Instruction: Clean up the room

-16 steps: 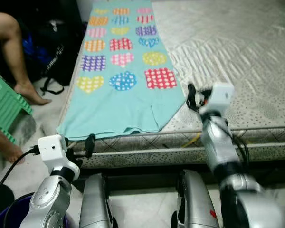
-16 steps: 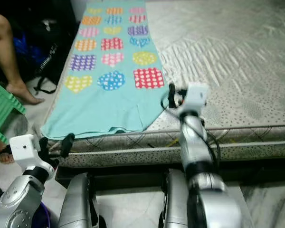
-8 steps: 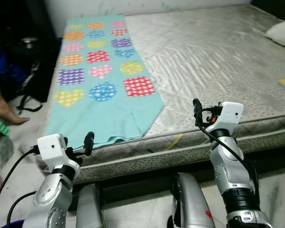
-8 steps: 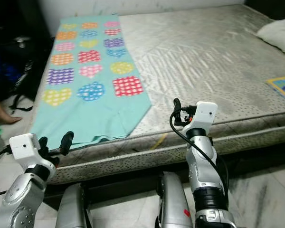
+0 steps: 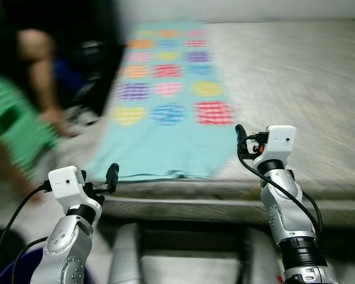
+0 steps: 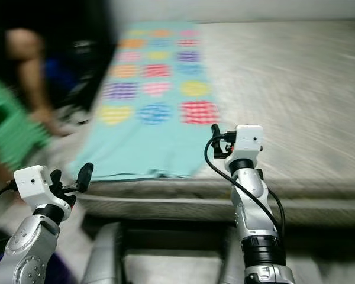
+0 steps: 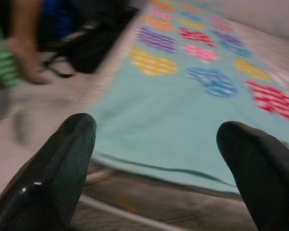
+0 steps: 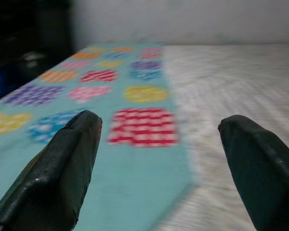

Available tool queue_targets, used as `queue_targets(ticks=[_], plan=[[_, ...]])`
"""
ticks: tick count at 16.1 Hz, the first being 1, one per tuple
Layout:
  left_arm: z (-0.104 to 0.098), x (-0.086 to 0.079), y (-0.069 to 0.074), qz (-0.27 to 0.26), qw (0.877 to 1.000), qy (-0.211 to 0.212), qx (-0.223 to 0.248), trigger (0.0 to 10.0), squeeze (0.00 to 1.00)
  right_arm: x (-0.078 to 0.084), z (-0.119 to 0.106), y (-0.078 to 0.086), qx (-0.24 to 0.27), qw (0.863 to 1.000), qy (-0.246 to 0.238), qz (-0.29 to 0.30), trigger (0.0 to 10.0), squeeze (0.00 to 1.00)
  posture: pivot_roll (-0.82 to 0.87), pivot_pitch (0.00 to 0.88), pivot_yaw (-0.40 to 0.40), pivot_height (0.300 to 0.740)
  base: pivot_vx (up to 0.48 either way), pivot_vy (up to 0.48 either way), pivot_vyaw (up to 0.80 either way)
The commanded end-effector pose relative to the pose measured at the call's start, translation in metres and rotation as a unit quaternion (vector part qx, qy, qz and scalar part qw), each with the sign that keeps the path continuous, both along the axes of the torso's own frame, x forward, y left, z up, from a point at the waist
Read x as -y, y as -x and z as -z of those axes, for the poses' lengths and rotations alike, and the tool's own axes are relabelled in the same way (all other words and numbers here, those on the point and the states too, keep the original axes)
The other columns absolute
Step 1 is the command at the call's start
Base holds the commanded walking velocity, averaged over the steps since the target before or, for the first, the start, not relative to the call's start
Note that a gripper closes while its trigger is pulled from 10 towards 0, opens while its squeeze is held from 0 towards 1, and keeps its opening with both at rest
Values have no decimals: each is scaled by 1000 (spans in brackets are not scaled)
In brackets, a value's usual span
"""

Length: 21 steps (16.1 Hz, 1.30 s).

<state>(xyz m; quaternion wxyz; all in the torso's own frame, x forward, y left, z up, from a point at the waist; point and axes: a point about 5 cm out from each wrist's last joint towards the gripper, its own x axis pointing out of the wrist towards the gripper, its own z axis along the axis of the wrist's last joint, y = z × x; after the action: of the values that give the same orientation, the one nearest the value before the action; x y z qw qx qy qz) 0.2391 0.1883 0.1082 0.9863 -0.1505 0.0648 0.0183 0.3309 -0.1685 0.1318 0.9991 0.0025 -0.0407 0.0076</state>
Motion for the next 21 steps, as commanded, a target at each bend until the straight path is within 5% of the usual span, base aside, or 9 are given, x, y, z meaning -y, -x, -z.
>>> queue_targets(ticks=[1, 8, 11, 14, 19, 21], plan=[[0, -2, 0, 0, 1000, -3, 2, 10000, 0, -3, -4, 1, 7, 1000, 4, -3, 10000, 0, 30, 0, 46, 486, 0, 0, 800], [-1, 3, 1, 28, 999, -12, 15, 10000, 0, -2, -5, 3, 6, 1000, -6, 4, 10000, 0, 26, 0, 47, 486, 0, 0, 343], [-1, 5, 2, 31, 999, -12, 17, 10000, 0, -10, -6, 5, 16, 999, 38, -6, 10000, 0, 26, 3, 44, 486, 0, 0, 0], [2, 6, 1, 23, 1000, -6, 11, 10000, 0, -29, 3, 1, 0, 996, 84, -25, 10000, 0, 27, 6, 42, 486, 0, 0, 0], [5, 9, 2, 24, 1000, -9, 4, 10000, 0, -80, 52, 3, -104, 973, 167, -122, 10000, 0, 53, 22, 37, 486, 0, 0, 0], [3, 11, 2, 24, 1000, -8, 3, 10000, 0, -96, 56, 0, -109, 970, 188, -107, 10000, 0, 66, 35, 41, 486, 0, 0, 0]])
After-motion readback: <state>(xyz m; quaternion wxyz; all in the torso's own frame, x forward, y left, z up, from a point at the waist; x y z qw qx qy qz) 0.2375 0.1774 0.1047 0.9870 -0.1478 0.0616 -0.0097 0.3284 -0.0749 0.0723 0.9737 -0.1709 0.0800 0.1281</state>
